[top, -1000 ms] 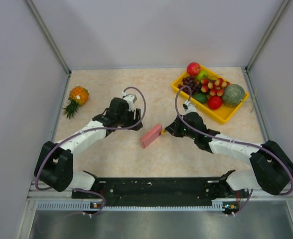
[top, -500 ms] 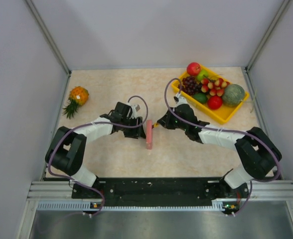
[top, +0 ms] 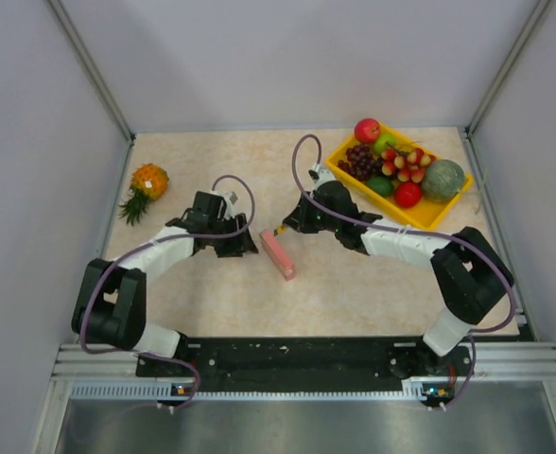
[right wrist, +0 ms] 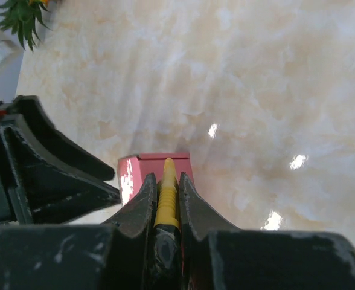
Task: Unpack the express box
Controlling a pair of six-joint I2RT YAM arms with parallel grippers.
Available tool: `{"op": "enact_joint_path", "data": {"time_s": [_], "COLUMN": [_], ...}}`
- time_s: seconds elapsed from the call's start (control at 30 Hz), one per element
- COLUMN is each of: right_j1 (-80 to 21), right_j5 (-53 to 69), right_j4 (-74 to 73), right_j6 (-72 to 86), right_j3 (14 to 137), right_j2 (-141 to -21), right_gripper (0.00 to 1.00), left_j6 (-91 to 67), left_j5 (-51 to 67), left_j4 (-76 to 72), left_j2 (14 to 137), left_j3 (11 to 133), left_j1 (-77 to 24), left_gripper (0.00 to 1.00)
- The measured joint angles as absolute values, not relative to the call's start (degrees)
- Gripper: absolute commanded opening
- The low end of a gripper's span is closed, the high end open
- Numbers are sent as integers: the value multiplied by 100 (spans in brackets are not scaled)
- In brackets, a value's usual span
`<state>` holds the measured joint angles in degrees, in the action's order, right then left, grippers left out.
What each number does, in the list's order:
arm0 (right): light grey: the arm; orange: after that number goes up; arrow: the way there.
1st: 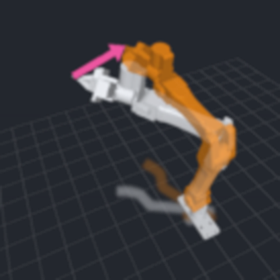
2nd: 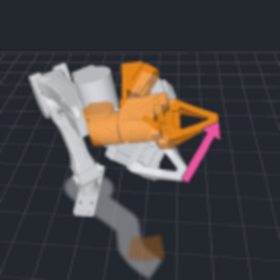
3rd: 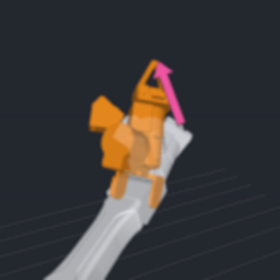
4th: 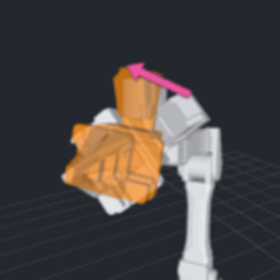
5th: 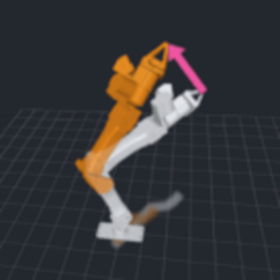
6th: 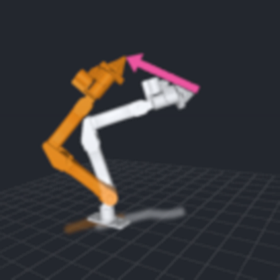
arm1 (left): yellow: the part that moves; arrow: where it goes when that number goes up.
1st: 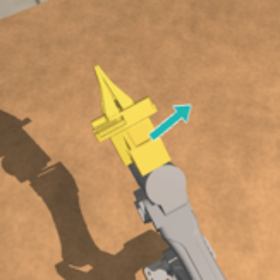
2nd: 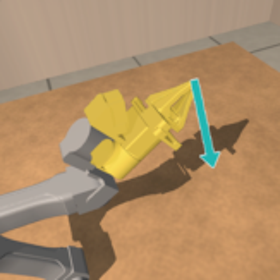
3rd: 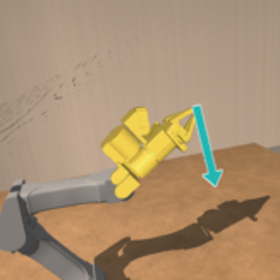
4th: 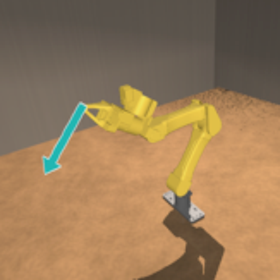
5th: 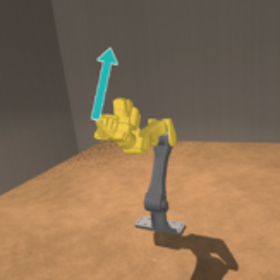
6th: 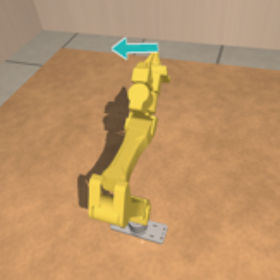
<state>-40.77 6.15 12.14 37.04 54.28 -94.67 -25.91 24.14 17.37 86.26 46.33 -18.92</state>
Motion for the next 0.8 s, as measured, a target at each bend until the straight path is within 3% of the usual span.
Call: {"op": "enact_joint_path", "data": {"time_s": [0.2, 0.23, 0.27, 0.33, 0.4, 0.43, 0.57, 0.8], "right_j1": [-4073, -4073, -4077, -4110, -4217, -4322, -4825, -5581], "right_j5": [384, 392, 408, 436, 484, 532, 729, 766], "right_j4": [454, 368, 307, 235, 189, 196, 158, 209], "right_j6": [3420, 3361, 3291, 3153, 2956, 2847, 2486, 2294], "right_j3": [6036, 6071, 6090, 6088, 6042, 5955, 5527, 4932], "right_j2": [-8984, -8809, -8626, -8298, -7981, -7789, -7271, -7360], "right_gripper": [0, 0, 0, 0, 0, 0, 0, 0], "left_j6": [-2545, -2545, -2565, -2652, -2679, -2659, -2685, -2663], "left_j5": [1000, 735, 445, -12, -239, -248, 141, 1474], "left_j4": [2169, 2169, 2163, 2091, 1949, 1846, 1538, 1114], "left_j2": [7234, 7035, 6864, 6604, 6410, 6346, 6536, 7822], "left_j3": [4759, 4829, 4912, 5035, 5089, 5100, 5282, 5581], "left_j1": [-1649, -1649, -1649, -1632, -1564, -1516, -1352, -1328], "left_gripper": [58, 57, 48, 50, 95, 99, 99, 83]}}
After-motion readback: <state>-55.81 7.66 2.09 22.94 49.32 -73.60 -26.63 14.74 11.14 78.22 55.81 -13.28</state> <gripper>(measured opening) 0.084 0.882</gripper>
